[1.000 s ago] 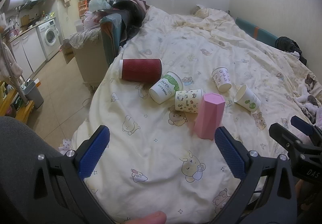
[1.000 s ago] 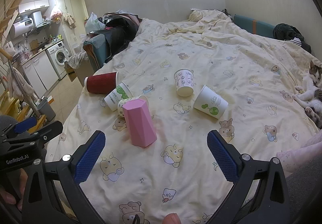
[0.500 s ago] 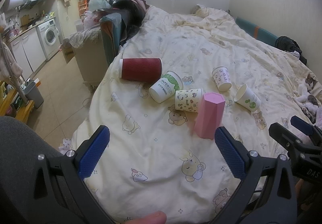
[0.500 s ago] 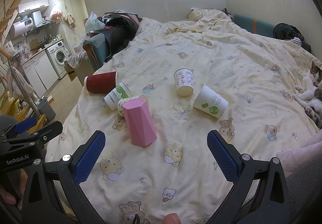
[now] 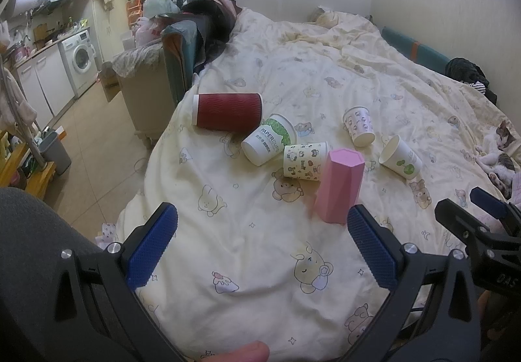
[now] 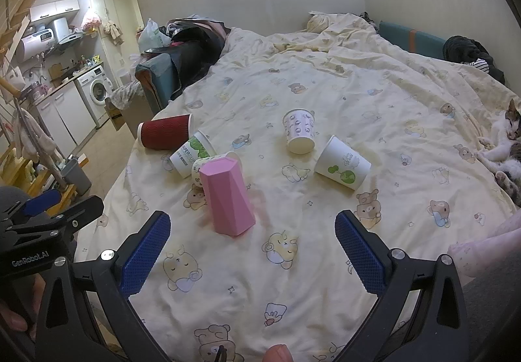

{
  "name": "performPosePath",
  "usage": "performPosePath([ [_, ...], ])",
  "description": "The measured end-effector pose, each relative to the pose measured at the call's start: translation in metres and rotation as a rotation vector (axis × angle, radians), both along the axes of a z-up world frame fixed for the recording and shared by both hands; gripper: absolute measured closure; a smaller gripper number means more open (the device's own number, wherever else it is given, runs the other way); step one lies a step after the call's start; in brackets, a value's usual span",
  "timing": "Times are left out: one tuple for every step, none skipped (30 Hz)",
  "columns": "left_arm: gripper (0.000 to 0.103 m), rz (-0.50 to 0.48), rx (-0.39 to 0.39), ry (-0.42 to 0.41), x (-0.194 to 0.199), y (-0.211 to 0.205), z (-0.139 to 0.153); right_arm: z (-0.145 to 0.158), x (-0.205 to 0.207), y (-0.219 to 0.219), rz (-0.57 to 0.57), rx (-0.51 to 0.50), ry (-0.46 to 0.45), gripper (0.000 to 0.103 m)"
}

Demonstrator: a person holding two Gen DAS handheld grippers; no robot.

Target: Flip cup upside down

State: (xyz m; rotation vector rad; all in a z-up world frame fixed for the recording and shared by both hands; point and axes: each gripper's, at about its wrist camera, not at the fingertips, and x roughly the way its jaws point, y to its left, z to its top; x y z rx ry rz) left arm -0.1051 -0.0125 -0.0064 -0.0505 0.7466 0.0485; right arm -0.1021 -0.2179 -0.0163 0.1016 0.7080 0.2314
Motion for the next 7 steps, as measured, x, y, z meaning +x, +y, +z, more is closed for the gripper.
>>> performPosePath([
  [0.000,-0.001,0.000,0.000,0.0001,0.0002,0.0001,0.0001,0.0001,-0.0002,0.000,0.000,0.001,0.000],
  [0.000,-0.003,0.000,0.000,0.0001,0.0001,0.0001,-0.0001,-0.0002,0.0000,0.000,0.001,0.000,0.000],
  [0.000,-0.003,-0.001,0.001,0.0002,0.0001,0.0000,0.0001,-0.0001,-0.0001,0.000,0.001,-0.001,0.000],
  [0.000,-0.002,-0.002,0.003,0.0003,0.0002,0.0000,-0.0002,-0.0002,0.0001,0.000,0.001,-0.001,0.000],
  [0.000,-0.002,-0.005,0.005,0.0002,0.0004,-0.0002,-0.0002,-0.0002,0.0000,0.000,0.002,-0.001,0.000],
  [0.000,-0.003,-0.006,0.004,-0.0001,0.0004,-0.0004,-0.0003,-0.0002,0.0001,-0.001,0.001,-0.001,0.000],
  [0.000,-0.003,-0.004,0.001,-0.0008,0.0002,-0.0004,-0.0003,-0.0001,0.0001,-0.001,0.001,0.000,0.000],
])
